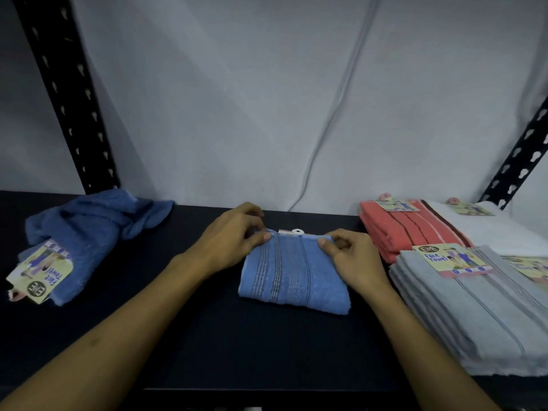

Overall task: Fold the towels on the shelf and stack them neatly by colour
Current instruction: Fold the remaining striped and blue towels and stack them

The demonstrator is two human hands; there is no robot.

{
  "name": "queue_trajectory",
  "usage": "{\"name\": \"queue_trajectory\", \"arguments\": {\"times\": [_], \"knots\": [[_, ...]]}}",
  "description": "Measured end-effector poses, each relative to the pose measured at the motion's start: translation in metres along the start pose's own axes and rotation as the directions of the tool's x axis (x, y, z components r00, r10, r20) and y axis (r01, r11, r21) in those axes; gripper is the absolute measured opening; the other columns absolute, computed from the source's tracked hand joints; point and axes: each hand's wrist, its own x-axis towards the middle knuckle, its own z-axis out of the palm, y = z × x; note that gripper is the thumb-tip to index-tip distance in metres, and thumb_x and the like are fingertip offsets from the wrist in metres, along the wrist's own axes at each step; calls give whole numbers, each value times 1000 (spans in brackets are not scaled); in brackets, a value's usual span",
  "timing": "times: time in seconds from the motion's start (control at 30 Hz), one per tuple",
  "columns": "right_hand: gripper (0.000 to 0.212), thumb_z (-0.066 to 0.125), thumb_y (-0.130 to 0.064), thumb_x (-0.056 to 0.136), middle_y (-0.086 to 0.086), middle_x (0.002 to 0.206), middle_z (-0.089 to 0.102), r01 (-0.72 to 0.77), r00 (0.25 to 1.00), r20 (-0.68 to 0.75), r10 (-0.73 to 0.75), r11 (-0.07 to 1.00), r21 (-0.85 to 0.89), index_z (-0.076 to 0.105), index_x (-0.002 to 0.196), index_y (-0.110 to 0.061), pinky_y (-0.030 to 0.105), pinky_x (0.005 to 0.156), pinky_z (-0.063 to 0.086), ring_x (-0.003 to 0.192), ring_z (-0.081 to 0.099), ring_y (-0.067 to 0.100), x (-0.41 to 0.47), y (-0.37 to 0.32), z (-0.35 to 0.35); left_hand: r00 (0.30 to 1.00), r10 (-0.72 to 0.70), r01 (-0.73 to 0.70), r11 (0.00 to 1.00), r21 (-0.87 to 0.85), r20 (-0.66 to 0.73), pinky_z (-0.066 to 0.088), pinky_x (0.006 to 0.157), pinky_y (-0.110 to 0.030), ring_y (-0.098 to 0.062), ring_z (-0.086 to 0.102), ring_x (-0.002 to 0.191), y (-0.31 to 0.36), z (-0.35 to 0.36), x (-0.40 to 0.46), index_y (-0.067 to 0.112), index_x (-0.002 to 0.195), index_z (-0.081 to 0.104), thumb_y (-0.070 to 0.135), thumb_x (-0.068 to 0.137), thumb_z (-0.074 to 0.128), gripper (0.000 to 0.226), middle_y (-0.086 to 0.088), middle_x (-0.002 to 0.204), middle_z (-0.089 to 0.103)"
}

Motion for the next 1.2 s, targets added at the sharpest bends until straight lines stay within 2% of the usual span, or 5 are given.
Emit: {"name": "queue_trajectory", "arguments": {"times": [0.13,0.6,0.8,0.97,1.2], "knots": [[14,67,-23,93,-9,71,69,12,1000,-27,-15,994,-105,74,82,-19,8,54,40,68,61,-1,6,-3,2,1000,-2,2,1000,-10,-7,55,78,-36,-5,63,84,-2,1,8,25,92,68,45,100,57,23,12,93,69],[34,61,-33,97,5,74,70,-42,999,-15,40,973,-228,71,81,-5,35,71,53,75,65,18,23,-5,10,948,-282,307,932,-194,147,45,46,-16,-4,58,44,-1,-4,27,18,96,75,42,94,69,25,3,77,69],[29,74,-35,87,2,83,64,-122,989,-108,99,966,-228,61,88,-9,30,66,41,80,60,20,25,-10,8,926,-363,340,921,-192,-104,45,78,-15,-7,61,93,7,-4,12,23,134,62,50,81,80,62,-2,112,66],[14,61,-18,95,9,103,67,139,963,-206,-174,975,-173,65,104,-8,34,85,47,96,63,25,7,-35,1,925,-165,122,982,-144,-343,43,90,-22,-13,59,111,52,-5,-3,19,127,65,31,102,56,29,0,125,63],[44,32,-25,108,1,155,43,248,927,359,-111,899,-361,41,150,-14,24,117,24,145,35,15,-11,-25,29,951,-166,124,978,171,261,-1,127,-42,-16,4,156,62,33,-15,16,161,19,37,110,16,54,-2,169,14]]}}
